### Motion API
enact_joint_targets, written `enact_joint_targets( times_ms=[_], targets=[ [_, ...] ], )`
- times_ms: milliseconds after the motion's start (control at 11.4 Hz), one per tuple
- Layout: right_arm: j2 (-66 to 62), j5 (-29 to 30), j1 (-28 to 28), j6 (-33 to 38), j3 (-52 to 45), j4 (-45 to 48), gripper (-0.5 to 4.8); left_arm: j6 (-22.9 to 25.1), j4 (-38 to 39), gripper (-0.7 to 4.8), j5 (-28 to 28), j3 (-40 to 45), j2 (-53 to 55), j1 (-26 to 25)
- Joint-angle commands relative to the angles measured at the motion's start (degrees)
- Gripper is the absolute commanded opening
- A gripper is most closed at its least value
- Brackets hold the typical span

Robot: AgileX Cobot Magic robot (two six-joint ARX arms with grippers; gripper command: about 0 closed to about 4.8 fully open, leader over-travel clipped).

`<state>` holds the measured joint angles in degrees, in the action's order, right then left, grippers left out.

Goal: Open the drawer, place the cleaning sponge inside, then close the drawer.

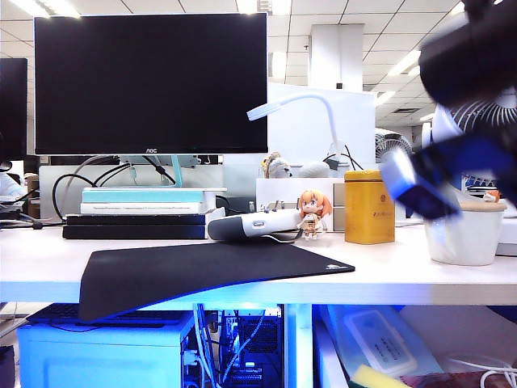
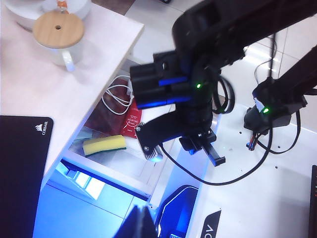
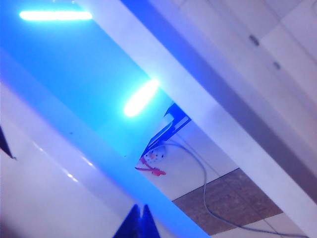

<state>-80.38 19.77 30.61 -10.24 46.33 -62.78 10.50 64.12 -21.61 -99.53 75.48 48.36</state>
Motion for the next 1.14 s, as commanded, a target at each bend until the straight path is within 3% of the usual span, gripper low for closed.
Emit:
enact_joint_targets(
  times_ms=[88, 527, 1141],
  targets=[
    [-0.85, 0.72, 0.07, -0.26, -2.32, 3.37, -0.08, 0.07, -0.46, -0.05, -0.07, -0.2, -0.15, 0.07],
    [-10.19, -3.5, 0.07, 1.84, -3.61, 9.53, -0.08, 0.04, -0.37, -0.05, -0.07, -0.2, -0.15, 0.07],
    [-10.38, -7.93, 0.04, 4.48, -3.61, 15.96, -0.08, 0.04, -0.37, -0.05, -0.07, -0.2, -0.15, 0.07]
  ],
)
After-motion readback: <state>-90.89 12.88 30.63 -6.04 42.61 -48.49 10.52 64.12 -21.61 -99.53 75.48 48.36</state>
